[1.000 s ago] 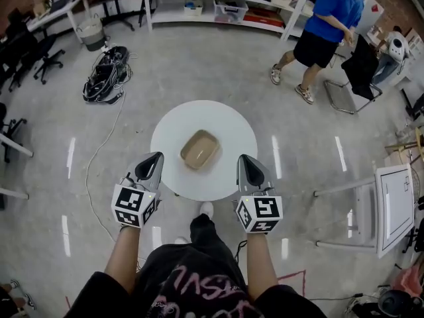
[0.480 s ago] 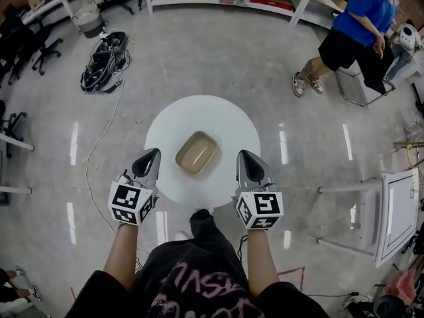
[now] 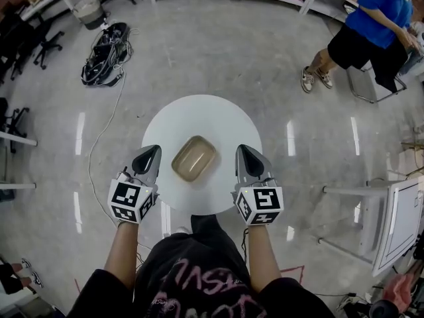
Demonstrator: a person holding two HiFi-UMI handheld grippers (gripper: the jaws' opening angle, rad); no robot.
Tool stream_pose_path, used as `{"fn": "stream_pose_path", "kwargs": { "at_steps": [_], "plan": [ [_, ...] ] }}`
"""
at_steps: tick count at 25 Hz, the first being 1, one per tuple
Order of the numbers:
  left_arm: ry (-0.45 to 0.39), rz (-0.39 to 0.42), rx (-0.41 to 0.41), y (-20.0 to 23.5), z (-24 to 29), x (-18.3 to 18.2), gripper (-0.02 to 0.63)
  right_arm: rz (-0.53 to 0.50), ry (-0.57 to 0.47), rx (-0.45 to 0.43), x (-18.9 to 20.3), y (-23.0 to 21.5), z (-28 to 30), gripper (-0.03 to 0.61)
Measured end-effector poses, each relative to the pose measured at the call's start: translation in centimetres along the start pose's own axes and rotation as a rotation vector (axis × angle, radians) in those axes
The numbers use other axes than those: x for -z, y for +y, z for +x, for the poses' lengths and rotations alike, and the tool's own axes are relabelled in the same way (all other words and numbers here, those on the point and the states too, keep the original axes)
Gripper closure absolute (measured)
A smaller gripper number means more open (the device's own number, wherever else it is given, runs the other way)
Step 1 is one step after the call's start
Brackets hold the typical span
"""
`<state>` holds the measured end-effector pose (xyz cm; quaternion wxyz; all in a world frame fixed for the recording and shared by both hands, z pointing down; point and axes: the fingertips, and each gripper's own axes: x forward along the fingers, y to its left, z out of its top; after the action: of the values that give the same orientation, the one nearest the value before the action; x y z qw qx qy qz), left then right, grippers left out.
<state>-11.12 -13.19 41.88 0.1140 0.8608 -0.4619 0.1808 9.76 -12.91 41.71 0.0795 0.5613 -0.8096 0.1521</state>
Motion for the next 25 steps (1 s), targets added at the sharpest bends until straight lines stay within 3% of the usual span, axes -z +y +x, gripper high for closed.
{"fn": "stream_pose_path", "kwargs": {
  "at_steps": [10,25],
  "plan": [
    [0.023,0.014,-0.021,-0.6,2.2,-0.8,0.617,0.013,0.004,-0.029,0.0,-2.2,1.4,0.566],
    [0.013,0.017,0.001,0.7,2.2,-1.9,0.617,0.021,0.001,-0.014,-0.7,-1.3,2.2,0.566]
  ]
}}
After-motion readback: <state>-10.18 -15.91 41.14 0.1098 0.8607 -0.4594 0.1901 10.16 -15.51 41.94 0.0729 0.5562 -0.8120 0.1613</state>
